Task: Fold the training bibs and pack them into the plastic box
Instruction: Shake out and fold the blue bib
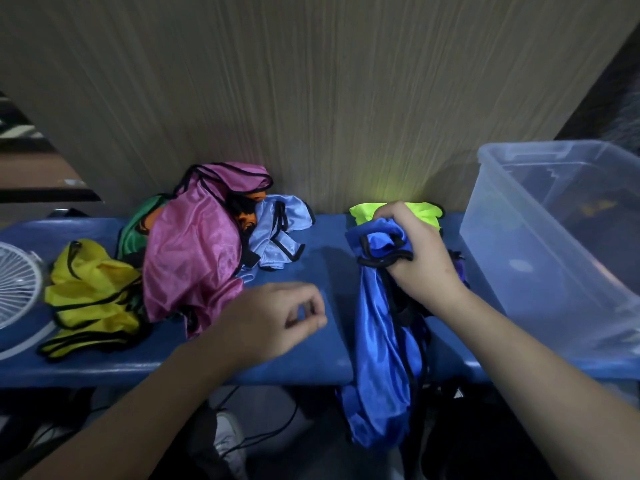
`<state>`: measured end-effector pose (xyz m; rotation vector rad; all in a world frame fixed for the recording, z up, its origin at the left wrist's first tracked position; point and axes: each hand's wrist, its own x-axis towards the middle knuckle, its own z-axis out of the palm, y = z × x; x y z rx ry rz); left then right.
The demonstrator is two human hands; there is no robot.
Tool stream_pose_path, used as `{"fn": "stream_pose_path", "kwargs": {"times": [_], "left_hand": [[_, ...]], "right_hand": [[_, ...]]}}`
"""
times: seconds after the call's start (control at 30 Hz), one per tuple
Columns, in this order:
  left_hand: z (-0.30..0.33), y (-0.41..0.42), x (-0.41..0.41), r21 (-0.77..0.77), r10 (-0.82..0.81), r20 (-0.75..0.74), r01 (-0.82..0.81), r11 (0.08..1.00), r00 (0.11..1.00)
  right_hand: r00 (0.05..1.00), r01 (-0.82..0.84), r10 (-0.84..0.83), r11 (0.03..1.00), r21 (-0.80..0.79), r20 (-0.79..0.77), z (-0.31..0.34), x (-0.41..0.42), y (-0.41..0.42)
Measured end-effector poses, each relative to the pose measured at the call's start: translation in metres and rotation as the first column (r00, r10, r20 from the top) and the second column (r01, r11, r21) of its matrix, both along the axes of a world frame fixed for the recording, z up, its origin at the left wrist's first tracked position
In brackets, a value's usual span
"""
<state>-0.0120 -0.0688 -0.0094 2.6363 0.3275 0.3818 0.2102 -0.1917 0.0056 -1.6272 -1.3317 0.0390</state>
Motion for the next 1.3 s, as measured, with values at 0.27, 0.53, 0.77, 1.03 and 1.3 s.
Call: {"fn": "stream_pose_path", "kwargs": {"times": [0.27,0.53,0.77,1.03,1.3], "left_hand": [[-0.001,0.013,0.041,-0.261,0.263,0.301,-0.186,0.947,0.917],[0.005,0.011,0.058,-0.582,0.029,0.241,0.121,0.804,0.970],[0.003,0.008,0.053,-0.642,0.022,0.208,0.119,0.758,0.978],[0.012,0.013,0.049,-0.535,0.157,0.367,0.070,0.842,0.917],[0.011,0.021,0.051,-0.674,0.232,0.355,0.075,0.735,0.906]], "right_hand": [[0.987,-0.163,0.163,0.982,-0.093,-0.008,-0.010,-0.010,0.008],[0.966,-0.204,0.195,0.978,-0.038,-0.172,-0.016,-0.012,0.010],[0.975,-0.126,0.106,0.988,-0.093,-0.194,-0.014,-0.018,0.011],[0.951,-0.107,0.076,0.990,-0.089,-0.299,-0.009,-0.020,0.013],[0.855,-0.005,-0.011,1.000,-0.030,-0.518,0.000,0.000,0.011]]}}
